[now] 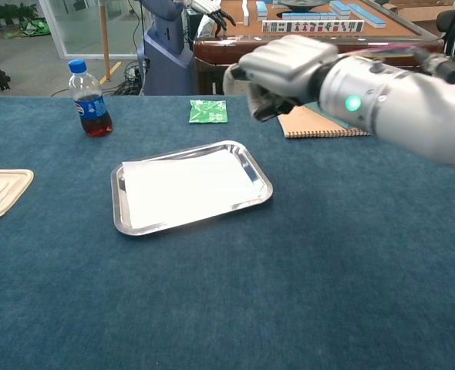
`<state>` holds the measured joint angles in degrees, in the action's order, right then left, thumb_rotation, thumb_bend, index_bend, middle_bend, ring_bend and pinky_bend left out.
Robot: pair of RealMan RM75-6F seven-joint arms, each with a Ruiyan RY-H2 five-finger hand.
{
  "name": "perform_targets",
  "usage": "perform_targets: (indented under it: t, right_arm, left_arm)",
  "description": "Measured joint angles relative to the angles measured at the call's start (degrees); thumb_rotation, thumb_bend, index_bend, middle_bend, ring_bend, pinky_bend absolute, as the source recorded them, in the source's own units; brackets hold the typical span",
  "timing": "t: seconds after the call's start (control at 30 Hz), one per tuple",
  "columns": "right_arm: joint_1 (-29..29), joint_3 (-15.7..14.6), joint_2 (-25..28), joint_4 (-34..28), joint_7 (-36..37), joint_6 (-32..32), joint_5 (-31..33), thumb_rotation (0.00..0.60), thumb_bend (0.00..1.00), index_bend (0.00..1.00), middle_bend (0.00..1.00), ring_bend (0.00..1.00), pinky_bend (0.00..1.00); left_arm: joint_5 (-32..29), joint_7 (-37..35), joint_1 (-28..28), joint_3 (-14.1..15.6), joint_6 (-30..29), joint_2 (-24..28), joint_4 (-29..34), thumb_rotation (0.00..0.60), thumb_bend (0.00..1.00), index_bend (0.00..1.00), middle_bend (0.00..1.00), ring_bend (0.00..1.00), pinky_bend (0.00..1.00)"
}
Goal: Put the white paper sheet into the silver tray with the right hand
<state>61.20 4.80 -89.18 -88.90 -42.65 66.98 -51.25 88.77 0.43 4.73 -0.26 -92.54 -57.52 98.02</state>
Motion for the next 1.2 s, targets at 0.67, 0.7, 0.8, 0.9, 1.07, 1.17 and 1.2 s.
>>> perform_targets:
  t: [0.67,0.7,0.8,0.9,1.07,1.17,1.2]
  right_arm:
    - [-25.4,-8.7,20.4,-13.5,10.2,21.7,-16.4,0.394,0.63,0.10,0.28,0.21,0.37]
    - [-26.8,-9.2,21.4,-14.0,10.9,22.4,-17.3,0.394,0.63,0.09,0.26,0.19,0.35]
    - [-30.2,-10.5,23.7,-15.0,12.6,23.5,-19.2,0.402,0.63,0.05,0.22,0.16,0.32]
    - [-33.1,-11.4,25.5,-15.7,13.6,24.4,-20.8,0.422,0.63,0.03,0.20,0.15,0.31]
    - [-37.1,-12.0,26.6,-16.3,15.0,25.9,-22.6,0.439,0.63,0.03,0.20,0.15,0.30]
    - [-39.3,-12.3,26.7,-15.6,16.0,26.2,-23.8,0.474,0.64,0.03,0.20,0.15,0.30]
    - [-39.9,-12.4,26.7,-15.1,16.5,26.1,-24.1,0.486,0.64,0.03,0.20,0.15,0.30]
  left_arm:
    - [-1.9,3.1,-3.4,-2.6,2.1,-1.8,0.6,0.600,0.21,0.22,0.12,0.14,0.09]
    - [-2.0,3.2,-3.4,-2.7,2.1,-1.9,0.6,0.600,0.21,0.22,0.12,0.14,0.09]
    - [-2.3,3.6,-3.6,-2.7,2.4,-1.9,0.8,0.600,0.21,0.22,0.12,0.14,0.09]
    - [-2.6,3.7,-3.6,-2.7,2.3,-1.9,0.9,0.600,0.21,0.22,0.12,0.14,0.09]
    - [-3.2,3.8,-3.7,-2.9,2.4,-2.1,0.8,0.600,0.21,0.22,0.12,0.14,0.09]
    - [-3.5,3.9,-3.9,-3.0,2.6,-2.4,0.5,0.600,0.21,0.22,0.12,0.14,0.09]
    - [-3.5,4.0,-4.0,-3.0,2.6,-2.5,0.5,0.600,0.21,0.22,0.12,0.14,0.09]
